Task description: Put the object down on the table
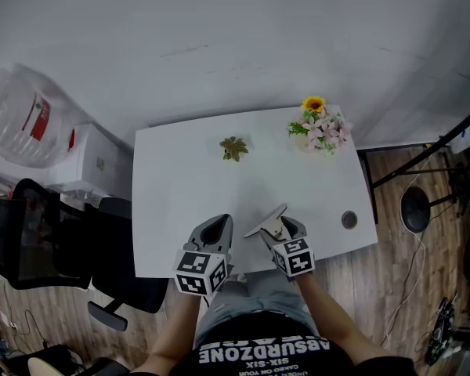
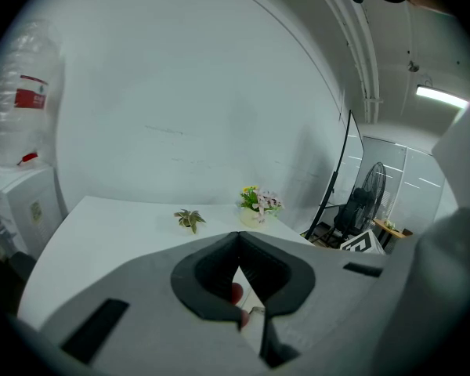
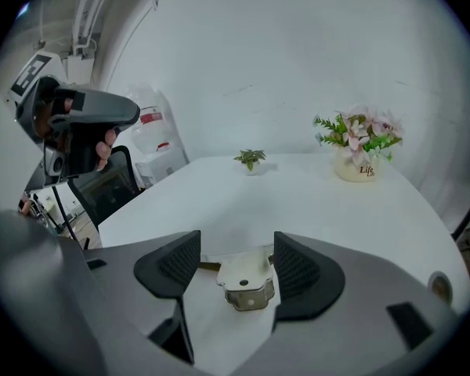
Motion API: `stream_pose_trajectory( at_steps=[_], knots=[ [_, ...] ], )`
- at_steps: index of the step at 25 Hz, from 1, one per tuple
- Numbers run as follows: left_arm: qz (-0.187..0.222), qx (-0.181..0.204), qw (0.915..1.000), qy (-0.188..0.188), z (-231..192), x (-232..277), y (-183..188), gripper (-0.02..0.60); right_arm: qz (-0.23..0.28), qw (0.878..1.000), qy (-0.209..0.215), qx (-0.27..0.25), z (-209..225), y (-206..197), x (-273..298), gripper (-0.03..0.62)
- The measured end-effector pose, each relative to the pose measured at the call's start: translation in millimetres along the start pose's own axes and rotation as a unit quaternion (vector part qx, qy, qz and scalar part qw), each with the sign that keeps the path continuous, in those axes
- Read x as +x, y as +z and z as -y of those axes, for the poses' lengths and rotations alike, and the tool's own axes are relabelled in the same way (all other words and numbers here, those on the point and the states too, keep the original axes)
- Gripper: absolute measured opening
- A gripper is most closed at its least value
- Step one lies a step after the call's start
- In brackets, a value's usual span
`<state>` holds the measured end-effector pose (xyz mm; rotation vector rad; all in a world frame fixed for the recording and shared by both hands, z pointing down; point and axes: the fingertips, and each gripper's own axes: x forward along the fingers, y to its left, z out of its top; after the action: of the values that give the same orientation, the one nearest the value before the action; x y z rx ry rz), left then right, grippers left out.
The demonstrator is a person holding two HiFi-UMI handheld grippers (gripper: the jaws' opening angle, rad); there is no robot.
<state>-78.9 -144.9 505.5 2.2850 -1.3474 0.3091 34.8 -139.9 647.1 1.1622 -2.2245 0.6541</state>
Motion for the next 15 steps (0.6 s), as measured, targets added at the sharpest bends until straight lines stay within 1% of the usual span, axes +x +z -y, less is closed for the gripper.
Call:
stream_pose_trajectory(
  at_steps=[6, 12, 15],
  knots=[
    [0.004, 0.001, 1.0000, -0.007, 7, -3, -1, 0.005, 0.034, 0.999, -0.005, 0.007, -5, 21, -18, 0.280],
    [0.008, 0.002, 0.9999, -0.014, 13, -5, 0, 0.005, 0.084, 0.996, -0.021, 0.012, -9, 49, -41, 0.207],
    [0.012, 0.003, 0.9998, -0.016, 15, -7, 2, 0.005, 0.112, 0.993, -0.027, 0.009, -13, 65, -54, 0.158]
  ],
)
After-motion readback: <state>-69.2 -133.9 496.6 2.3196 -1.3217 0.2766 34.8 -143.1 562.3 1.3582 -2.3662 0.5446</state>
